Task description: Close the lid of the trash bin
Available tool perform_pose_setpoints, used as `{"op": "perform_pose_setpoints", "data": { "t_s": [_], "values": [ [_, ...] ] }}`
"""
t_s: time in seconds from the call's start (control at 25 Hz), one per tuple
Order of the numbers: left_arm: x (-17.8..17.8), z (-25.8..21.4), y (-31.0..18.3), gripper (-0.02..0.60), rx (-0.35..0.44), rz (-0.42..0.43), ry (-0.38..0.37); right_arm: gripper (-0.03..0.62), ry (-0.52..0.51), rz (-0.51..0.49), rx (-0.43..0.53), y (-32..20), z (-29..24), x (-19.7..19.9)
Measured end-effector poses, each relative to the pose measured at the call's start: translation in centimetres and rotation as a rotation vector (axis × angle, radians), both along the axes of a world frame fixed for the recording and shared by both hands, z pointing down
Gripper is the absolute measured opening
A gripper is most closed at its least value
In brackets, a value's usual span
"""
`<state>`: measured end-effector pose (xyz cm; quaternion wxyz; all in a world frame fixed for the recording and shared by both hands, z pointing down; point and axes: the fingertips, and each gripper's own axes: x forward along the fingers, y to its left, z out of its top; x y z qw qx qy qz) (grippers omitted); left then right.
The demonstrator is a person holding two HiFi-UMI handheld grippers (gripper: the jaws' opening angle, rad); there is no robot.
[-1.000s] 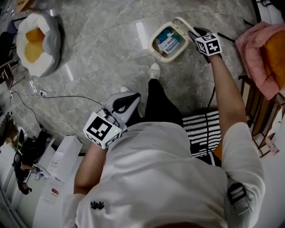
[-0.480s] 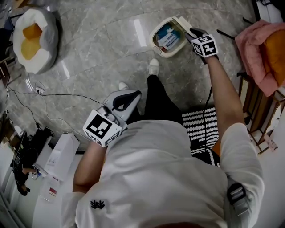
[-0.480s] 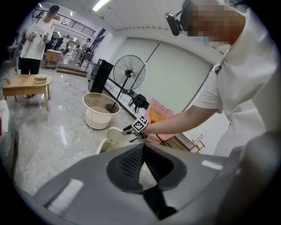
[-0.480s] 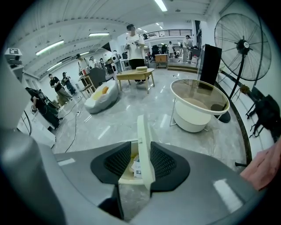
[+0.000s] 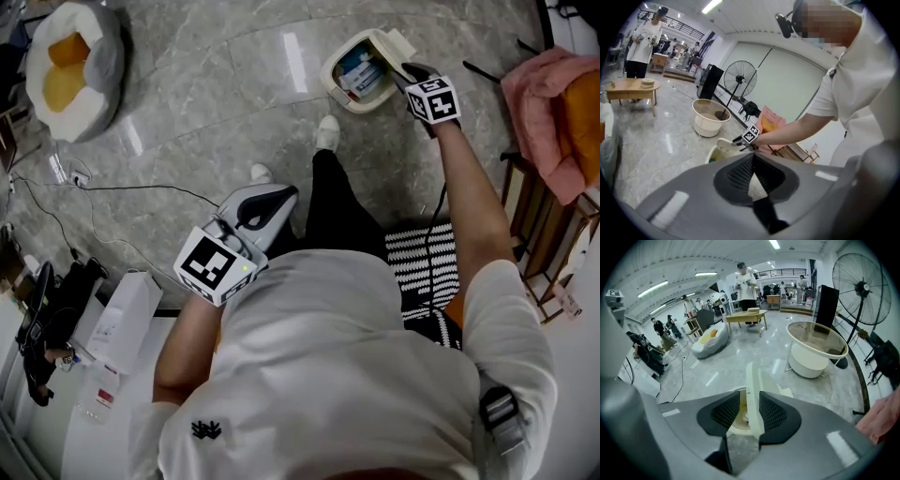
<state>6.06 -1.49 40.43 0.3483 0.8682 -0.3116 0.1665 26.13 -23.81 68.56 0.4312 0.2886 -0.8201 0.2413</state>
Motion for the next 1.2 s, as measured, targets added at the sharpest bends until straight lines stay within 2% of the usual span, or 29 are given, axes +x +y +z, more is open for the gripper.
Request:
{"op": "perform_pose_setpoints", "data": {
  "t_s": [1.2],
  "values": [
    [-4.7,1.6,3.4,0.057,-0.029,-0.049,0.013,0.121,0.059,-0.064,-0.091,6.3,5.8,-4.9]
  ]
}}
